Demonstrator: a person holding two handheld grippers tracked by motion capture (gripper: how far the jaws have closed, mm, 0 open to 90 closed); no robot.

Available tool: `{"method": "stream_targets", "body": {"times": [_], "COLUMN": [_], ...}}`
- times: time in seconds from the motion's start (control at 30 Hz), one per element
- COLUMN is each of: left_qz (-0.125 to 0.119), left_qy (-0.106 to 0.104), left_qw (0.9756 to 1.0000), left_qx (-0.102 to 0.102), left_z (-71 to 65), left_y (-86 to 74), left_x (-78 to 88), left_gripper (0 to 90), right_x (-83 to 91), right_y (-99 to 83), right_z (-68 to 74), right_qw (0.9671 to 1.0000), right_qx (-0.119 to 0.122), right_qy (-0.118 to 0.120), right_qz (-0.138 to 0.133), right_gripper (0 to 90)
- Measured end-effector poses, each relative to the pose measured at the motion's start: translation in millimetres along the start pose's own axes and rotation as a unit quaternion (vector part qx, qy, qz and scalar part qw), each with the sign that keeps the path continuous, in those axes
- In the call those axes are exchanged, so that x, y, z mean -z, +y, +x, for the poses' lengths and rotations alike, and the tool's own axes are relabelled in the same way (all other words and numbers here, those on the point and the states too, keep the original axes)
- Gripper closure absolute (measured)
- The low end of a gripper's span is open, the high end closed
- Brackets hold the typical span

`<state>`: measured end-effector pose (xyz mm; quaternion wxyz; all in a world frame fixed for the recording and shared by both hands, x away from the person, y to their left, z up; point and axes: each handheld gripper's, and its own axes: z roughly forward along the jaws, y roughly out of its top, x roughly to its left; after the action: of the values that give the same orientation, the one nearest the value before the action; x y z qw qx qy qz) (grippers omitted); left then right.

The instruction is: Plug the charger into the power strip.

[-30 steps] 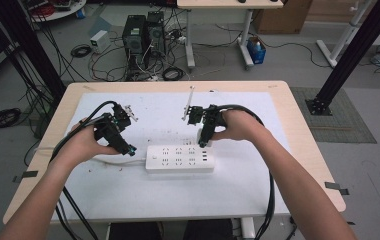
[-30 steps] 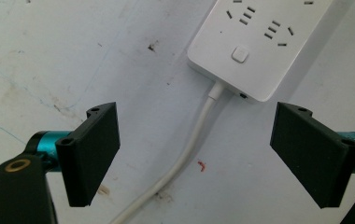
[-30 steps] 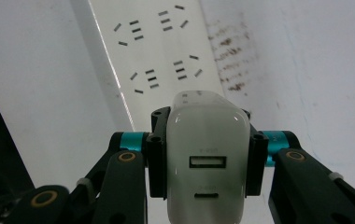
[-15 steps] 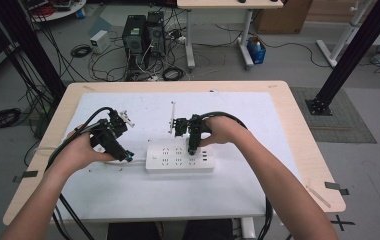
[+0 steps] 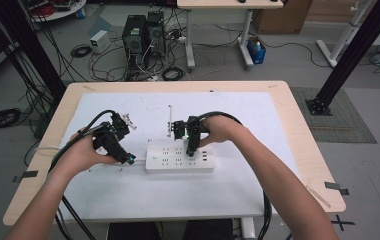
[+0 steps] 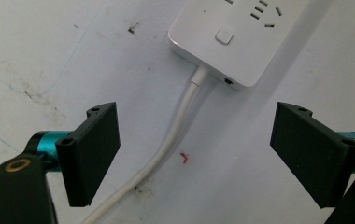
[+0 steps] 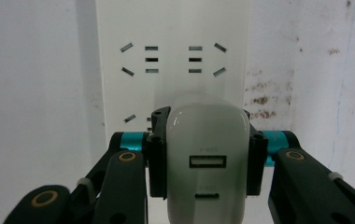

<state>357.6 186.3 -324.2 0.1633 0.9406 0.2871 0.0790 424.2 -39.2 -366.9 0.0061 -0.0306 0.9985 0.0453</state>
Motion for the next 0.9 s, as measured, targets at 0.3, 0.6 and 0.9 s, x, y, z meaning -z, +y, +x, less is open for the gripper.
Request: {"method": "stream_targets", "body": {"times": [0.3, 0.6, 0.9], "left_qz": [-0.005, -0.004, -0.006], "left_qy": [-0.002, -0.007, -0.008], "left_qw": [1.0, 0.9999, 0.9999], "left_qx": [0.004, 0.009, -0.002], "left_z": [-2.6, -3.5, -5.5], "left_y": [-1.9, 2.6, 10.1], "left_x": [1.7, -3.5, 0.4], "left_gripper": [16.0, 16.0, 16.0], "right_x": [-3.6, -10.8, -6.0], "right_y": [-8.5, -7.2, -7.1], "right_z": [-1.5, 0.0, -6.5], "right_qw": [0.9997, 0.9998, 0.9992], "right_qx": [-0.007, -0.013, -0.028], "right_qy": [0.005, 0.0, 0.022], "right_qz": [-0.021, -0.014, -0.016], "right_gripper": [62.9, 62.9, 62.2]}}
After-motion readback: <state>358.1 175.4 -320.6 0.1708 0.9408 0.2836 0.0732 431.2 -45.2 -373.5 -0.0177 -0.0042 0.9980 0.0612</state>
